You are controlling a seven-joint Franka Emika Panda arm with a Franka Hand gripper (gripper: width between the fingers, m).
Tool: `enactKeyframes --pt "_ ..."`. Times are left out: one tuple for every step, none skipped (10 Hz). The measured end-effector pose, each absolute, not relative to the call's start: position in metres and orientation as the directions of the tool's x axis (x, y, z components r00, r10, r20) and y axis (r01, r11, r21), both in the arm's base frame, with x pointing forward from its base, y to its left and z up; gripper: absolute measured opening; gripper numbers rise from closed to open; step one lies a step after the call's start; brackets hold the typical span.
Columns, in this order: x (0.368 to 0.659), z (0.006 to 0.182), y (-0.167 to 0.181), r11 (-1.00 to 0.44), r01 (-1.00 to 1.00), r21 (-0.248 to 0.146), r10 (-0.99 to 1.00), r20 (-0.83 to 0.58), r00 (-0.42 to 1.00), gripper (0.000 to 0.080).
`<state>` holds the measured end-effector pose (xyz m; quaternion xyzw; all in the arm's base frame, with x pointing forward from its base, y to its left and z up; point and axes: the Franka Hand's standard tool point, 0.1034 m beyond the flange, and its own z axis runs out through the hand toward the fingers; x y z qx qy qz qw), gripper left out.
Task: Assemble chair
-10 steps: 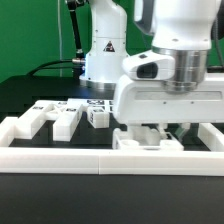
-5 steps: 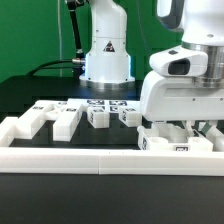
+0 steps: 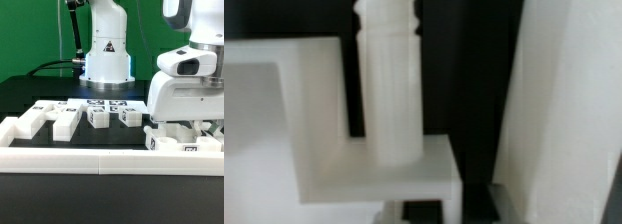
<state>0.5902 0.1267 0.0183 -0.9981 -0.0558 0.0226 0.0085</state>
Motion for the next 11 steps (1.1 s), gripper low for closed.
enactKeyframes --pt "0.591 0.018 0.123 -0.994 0.107 -0.016 0.108 -0.05 0.993 0.0093" --pt "0.592 0.018 0.116 -0.995 0.099 -0.009 0.099 -0.05 0.994 0.0228" --pt "0.593 0.018 0.111 -0.996 0.093 -0.004 0.093 -0.051 0.994 0.0228" --pt "0.593 0.018 0.105 -0.996 0.086 0.001 0.086 -0.052 0.995 0.0411" --pt "0.594 0.019 0.1 -0.997 0.081 0.007 0.08 -0.051 0.995 0.0546" --pt "0.596 0.022 0.097 -0.997 0.079 0.007 0.079 -0.048 0.996 0.0546" --pt "0.596 0.03 0.093 -0.997 0.078 0.006 0.077 -0.045 0.996 0.0628" --pt "0.595 0.042 0.086 -0.997 0.074 0.005 0.073 -0.046 0.996 0.0643" --pt "0.593 0.057 0.077 -0.997 0.077 0.004 0.076 -0.053 0.996 0.0643" --pt "0.59 0.071 0.069 -0.997 0.082 0.003 0.081 -0.054 0.995 0.0648" --pt "0.585 0.08 0.062 -0.994 0.105 0.001 0.105 -0.051 0.993 0.0648"
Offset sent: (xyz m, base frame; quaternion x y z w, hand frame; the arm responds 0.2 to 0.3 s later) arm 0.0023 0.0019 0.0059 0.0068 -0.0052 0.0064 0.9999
